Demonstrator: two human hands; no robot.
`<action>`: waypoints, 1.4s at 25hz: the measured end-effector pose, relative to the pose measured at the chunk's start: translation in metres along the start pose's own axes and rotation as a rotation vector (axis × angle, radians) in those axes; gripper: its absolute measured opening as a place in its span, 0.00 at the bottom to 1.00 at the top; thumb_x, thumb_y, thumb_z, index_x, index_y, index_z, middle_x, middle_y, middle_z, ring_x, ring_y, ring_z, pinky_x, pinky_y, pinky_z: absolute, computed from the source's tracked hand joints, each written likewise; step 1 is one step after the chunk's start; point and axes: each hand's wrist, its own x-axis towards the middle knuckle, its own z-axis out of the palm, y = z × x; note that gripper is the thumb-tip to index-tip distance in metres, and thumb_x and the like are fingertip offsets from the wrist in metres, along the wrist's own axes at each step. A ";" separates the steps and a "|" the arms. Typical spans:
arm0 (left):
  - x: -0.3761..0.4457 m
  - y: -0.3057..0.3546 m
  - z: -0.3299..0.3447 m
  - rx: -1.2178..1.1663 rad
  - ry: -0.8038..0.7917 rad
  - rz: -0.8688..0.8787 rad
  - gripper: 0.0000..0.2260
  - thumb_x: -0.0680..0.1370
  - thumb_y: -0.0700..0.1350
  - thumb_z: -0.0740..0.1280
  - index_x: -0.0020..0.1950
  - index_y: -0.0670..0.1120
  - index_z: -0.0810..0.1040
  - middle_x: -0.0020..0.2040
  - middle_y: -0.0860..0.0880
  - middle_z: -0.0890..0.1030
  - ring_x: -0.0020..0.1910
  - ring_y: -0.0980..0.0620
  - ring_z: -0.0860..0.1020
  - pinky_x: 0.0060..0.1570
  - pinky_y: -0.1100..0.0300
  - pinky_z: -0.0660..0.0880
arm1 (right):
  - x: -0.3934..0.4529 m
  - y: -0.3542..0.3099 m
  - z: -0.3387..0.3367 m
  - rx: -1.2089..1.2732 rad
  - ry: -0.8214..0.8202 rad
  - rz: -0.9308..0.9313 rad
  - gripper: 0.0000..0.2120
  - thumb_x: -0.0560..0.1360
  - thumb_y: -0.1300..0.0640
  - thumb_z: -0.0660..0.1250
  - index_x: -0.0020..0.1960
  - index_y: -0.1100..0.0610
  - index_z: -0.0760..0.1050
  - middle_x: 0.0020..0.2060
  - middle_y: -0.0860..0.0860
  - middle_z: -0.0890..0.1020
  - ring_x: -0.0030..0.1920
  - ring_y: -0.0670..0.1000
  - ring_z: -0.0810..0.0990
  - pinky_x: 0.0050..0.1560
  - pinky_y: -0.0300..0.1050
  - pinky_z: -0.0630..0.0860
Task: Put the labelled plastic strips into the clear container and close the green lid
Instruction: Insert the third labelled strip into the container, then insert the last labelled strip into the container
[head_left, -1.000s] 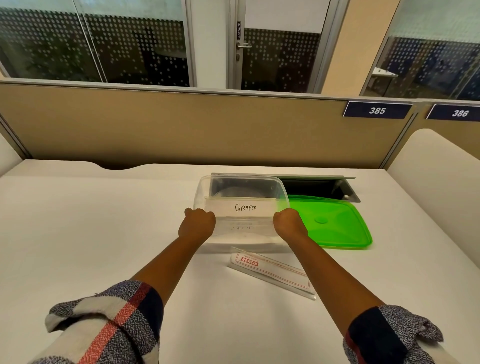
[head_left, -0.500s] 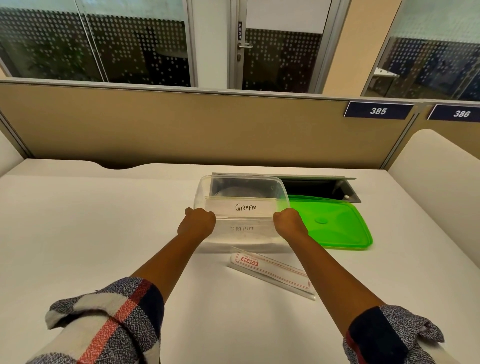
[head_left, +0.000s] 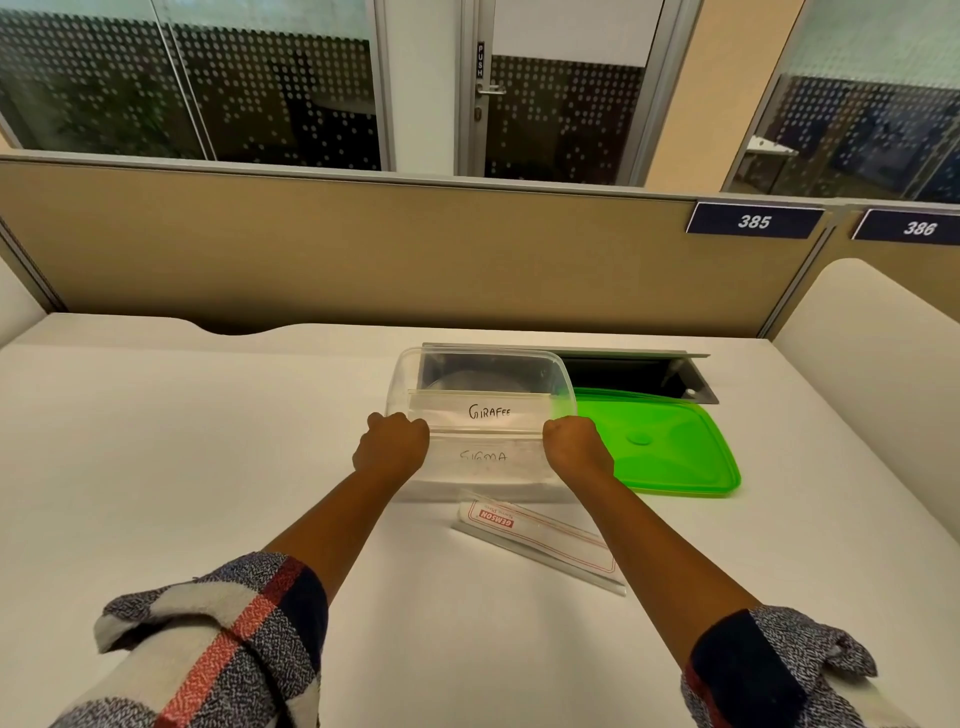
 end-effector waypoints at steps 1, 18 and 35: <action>-0.001 -0.001 0.001 0.020 0.007 0.019 0.18 0.77 0.47 0.53 0.59 0.37 0.71 0.62 0.37 0.72 0.59 0.37 0.72 0.55 0.46 0.71 | -0.002 0.001 -0.001 0.007 0.007 -0.030 0.18 0.80 0.53 0.54 0.62 0.63 0.72 0.61 0.61 0.76 0.59 0.62 0.76 0.59 0.53 0.73; -0.094 -0.088 0.029 -0.296 0.385 0.288 0.23 0.79 0.44 0.58 0.73 0.44 0.57 0.74 0.43 0.61 0.73 0.45 0.61 0.70 0.49 0.60 | -0.095 0.124 -0.019 -0.124 0.218 -0.590 0.26 0.78 0.50 0.59 0.74 0.52 0.56 0.76 0.51 0.58 0.76 0.52 0.57 0.75 0.58 0.51; -0.166 -0.154 0.075 0.258 0.178 0.457 0.23 0.79 0.51 0.53 0.74 0.49 0.56 0.76 0.50 0.57 0.75 0.52 0.55 0.74 0.55 0.50 | -0.166 0.194 0.029 -0.473 -0.039 -0.545 0.29 0.81 0.45 0.46 0.76 0.54 0.41 0.77 0.50 0.44 0.77 0.49 0.42 0.75 0.52 0.38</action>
